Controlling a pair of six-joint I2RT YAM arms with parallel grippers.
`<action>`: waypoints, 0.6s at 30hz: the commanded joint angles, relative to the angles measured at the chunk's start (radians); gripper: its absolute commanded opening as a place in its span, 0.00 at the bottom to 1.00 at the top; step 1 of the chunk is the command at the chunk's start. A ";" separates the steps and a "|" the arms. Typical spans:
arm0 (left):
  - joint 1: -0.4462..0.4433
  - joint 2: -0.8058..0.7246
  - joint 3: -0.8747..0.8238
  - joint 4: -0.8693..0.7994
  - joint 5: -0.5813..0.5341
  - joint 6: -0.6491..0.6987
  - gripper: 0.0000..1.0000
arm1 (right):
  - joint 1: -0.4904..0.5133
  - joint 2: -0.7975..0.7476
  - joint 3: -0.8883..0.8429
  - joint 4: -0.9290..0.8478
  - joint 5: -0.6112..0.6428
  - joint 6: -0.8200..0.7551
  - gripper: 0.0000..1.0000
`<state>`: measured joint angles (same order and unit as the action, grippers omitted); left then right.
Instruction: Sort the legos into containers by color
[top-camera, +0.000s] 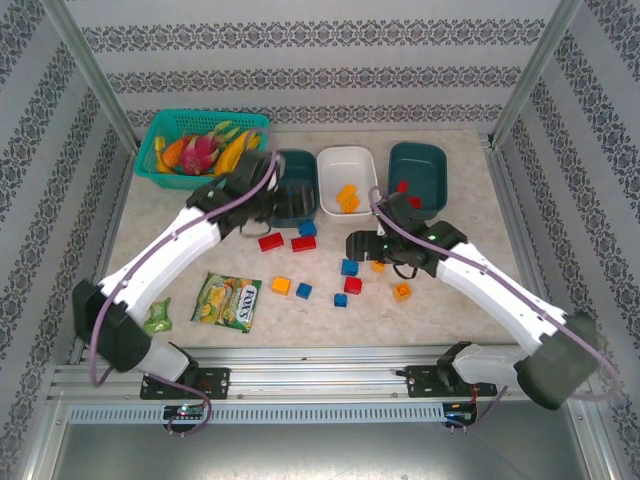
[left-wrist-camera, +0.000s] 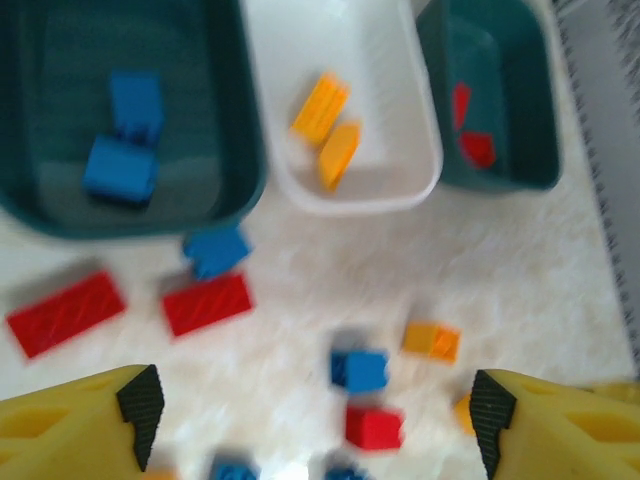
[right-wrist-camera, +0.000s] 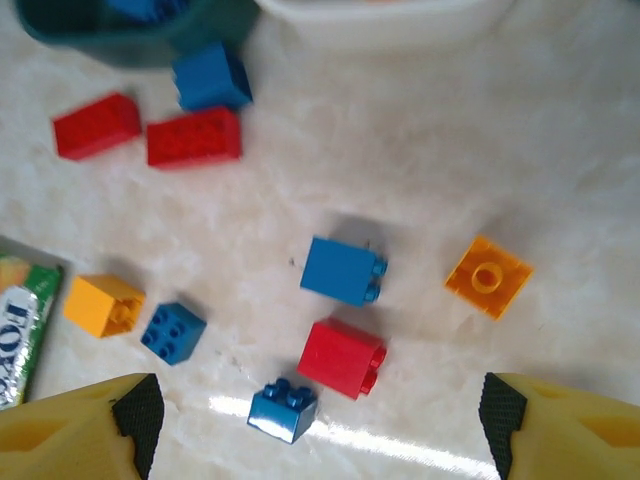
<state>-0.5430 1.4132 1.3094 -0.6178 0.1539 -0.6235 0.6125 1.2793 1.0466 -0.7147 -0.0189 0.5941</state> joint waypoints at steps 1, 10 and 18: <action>0.003 -0.149 -0.210 0.066 0.051 -0.045 0.88 | 0.017 0.104 -0.036 -0.026 -0.067 0.133 0.86; 0.003 -0.510 -0.528 0.063 0.079 -0.138 0.98 | 0.063 0.325 -0.044 0.029 -0.086 0.315 0.88; 0.003 -0.557 -0.521 0.025 0.069 -0.143 0.97 | 0.071 0.426 -0.030 0.055 -0.058 0.347 0.75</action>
<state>-0.5430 0.8700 0.7872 -0.5911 0.2245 -0.7490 0.6662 1.6806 1.0084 -0.6632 -0.0971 0.9096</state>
